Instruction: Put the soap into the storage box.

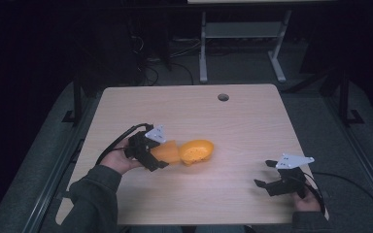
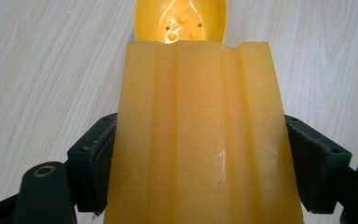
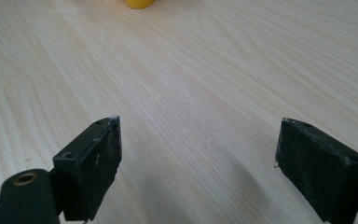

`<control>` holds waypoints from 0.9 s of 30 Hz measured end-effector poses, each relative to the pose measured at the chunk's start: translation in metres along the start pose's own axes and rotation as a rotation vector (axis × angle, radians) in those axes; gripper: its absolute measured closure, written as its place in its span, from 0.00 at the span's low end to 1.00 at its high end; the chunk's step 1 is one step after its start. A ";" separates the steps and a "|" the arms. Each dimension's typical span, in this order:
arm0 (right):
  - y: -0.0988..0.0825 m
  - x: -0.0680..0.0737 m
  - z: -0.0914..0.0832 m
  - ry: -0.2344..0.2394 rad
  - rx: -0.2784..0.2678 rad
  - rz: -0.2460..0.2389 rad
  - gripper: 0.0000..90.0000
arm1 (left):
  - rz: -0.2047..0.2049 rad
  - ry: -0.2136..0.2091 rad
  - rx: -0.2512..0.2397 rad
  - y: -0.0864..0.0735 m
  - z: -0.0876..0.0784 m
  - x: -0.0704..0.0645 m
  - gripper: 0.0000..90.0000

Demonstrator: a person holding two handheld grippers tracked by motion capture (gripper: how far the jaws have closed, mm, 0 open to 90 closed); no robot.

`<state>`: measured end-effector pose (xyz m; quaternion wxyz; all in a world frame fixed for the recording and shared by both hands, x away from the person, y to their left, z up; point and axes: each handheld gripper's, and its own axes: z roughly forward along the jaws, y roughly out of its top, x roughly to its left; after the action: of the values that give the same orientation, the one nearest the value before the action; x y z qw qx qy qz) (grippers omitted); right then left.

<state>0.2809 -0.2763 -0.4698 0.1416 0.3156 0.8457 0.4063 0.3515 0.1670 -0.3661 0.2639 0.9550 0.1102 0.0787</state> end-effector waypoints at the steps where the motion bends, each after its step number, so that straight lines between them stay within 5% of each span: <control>1: 0.000 0.000 0.000 -0.001 -0.002 0.001 0.15 | -0.004 -0.005 -0.004 0.001 0.000 0.000 0.23; 27: 0.000 0.000 -0.002 0.005 -0.013 0.000 0.15 | 0.060 -0.031 0.002 0.047 0.022 0.012 0.23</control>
<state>0.2799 -0.2773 -0.4682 0.1415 0.3135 0.8435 0.4127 0.3757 0.1200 -0.3594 0.2622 0.9592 0.0774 0.0716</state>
